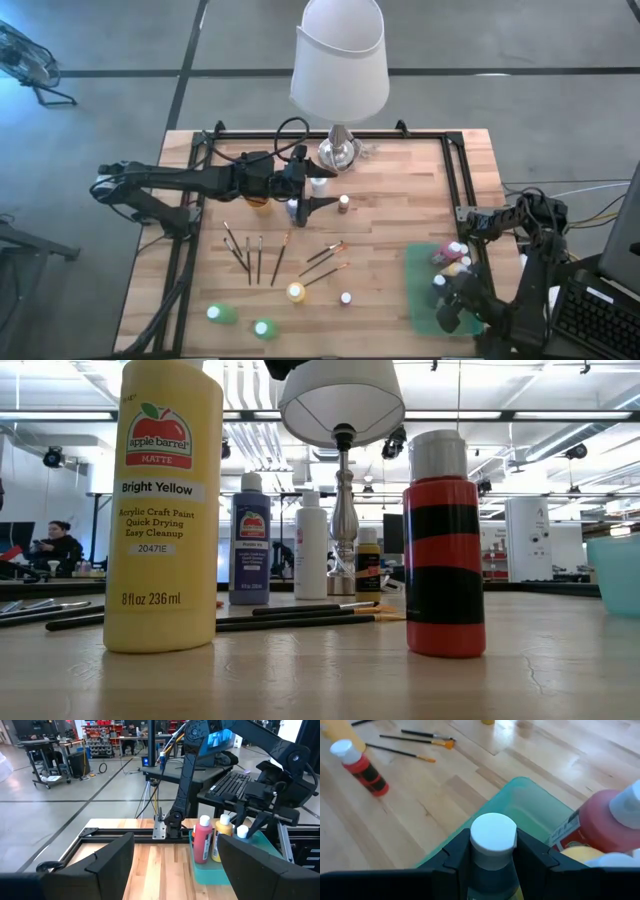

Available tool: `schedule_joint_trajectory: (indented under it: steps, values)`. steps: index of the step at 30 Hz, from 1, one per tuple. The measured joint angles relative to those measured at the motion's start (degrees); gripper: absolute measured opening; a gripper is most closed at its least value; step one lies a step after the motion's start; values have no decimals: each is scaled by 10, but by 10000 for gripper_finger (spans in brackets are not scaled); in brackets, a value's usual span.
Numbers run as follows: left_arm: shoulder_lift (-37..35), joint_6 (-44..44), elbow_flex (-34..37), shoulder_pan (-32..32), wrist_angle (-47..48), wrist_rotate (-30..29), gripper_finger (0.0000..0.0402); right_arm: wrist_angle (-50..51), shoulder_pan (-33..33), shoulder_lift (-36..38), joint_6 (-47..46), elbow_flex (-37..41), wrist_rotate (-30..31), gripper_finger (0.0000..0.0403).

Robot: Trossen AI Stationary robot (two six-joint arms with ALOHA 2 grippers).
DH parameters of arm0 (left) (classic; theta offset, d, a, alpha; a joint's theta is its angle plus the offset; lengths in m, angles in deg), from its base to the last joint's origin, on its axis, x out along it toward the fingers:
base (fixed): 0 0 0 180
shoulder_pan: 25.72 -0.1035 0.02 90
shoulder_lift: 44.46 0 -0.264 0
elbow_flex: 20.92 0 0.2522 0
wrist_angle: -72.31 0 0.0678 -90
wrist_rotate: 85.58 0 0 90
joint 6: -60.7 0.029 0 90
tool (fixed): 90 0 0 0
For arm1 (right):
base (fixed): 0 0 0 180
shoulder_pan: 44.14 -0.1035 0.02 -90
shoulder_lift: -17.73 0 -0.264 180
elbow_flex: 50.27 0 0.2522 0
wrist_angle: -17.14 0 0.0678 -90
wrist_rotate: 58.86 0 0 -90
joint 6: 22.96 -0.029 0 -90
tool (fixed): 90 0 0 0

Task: Pick & Place Paint Supplies
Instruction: Put the blue paint bottle into the green bin

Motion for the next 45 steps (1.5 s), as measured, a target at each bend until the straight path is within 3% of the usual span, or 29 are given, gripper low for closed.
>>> schedule_joint_trajectory:
  steps: [11,13,19,35,45]
  values:
    - [0,-1,0,0,0,0,289,0,-35,6,105,-9,-1,111]
    - [0,-3,0,0,-1,0,289,0,-39,7,105,-7,23,111]
    - [0,-4,0,0,-1,0,289,-1,-37,10,88,0,98,111]
    - [0,-7,0,0,-1,0,289,-38,-15,9,-28,67,98,111]
    - [0,-7,0,0,-1,0,289,-48,-7,9,-17,67,93,113]
